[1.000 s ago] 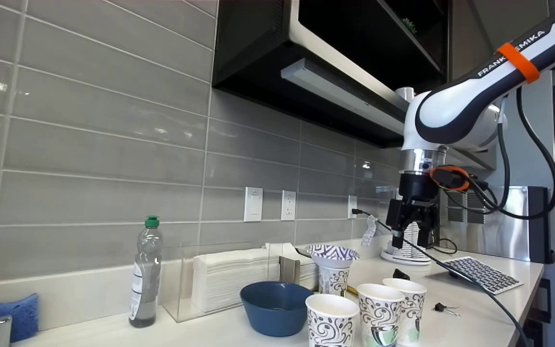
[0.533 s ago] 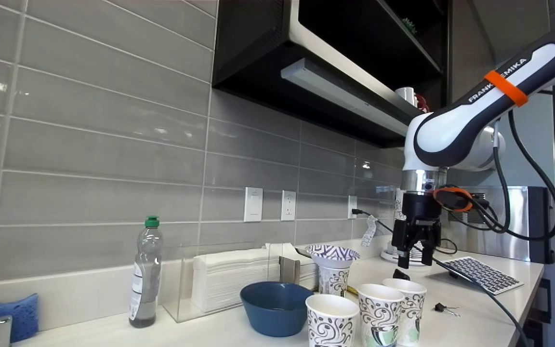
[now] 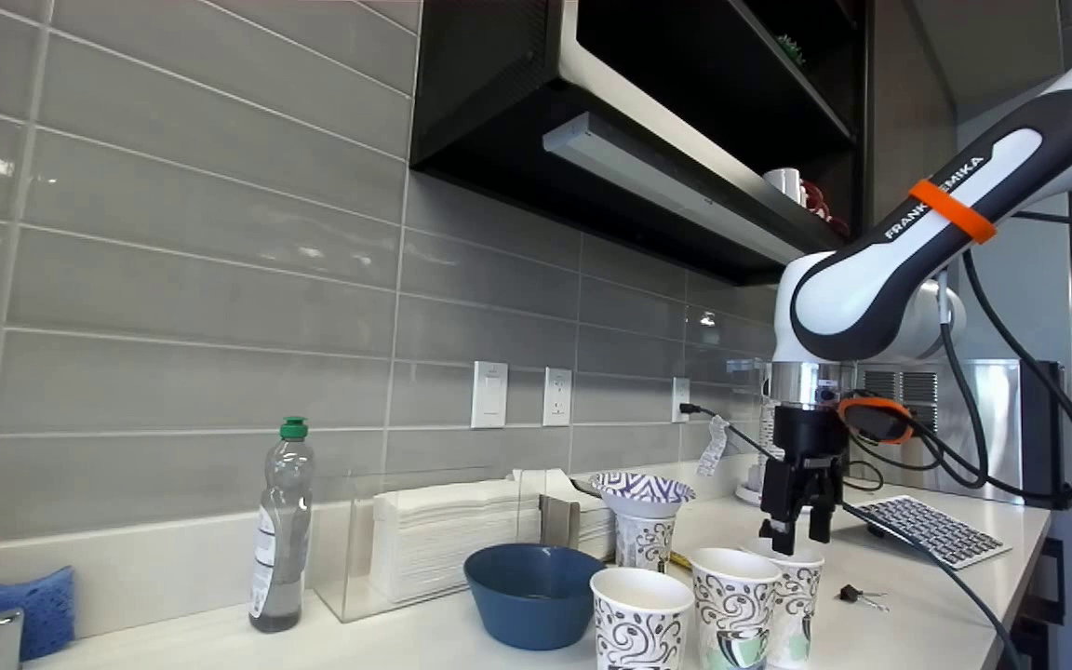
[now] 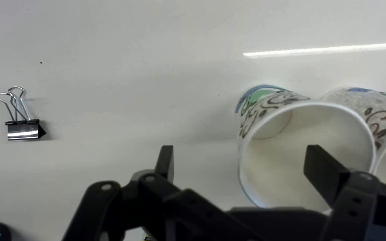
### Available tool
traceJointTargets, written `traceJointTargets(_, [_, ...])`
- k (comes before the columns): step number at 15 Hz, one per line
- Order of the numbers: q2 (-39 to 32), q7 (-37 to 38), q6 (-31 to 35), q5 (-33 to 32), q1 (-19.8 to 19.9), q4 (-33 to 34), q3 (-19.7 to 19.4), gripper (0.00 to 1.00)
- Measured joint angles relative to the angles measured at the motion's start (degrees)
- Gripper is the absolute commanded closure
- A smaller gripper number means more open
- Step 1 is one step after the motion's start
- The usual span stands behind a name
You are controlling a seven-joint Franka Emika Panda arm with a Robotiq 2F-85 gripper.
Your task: Pick up the paper cup on the right and put it on the white plate on top of a paper cup
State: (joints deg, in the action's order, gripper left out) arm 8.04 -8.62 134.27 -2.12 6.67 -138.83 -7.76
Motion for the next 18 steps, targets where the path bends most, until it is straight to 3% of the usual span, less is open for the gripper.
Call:
traceJointTargets(4, [-1.12,-2.09,0.62,0.17,0.0,-0.1,-0.34,0.56])
traceJointTargets(10, [-1.4,-3.46,0.62,0.5,0.0,-0.09,-0.6,0.97])
traceJointTargets(18, [-1.34,0.13,0.62,0.53,0.1,1.17,-0.64,0.99])
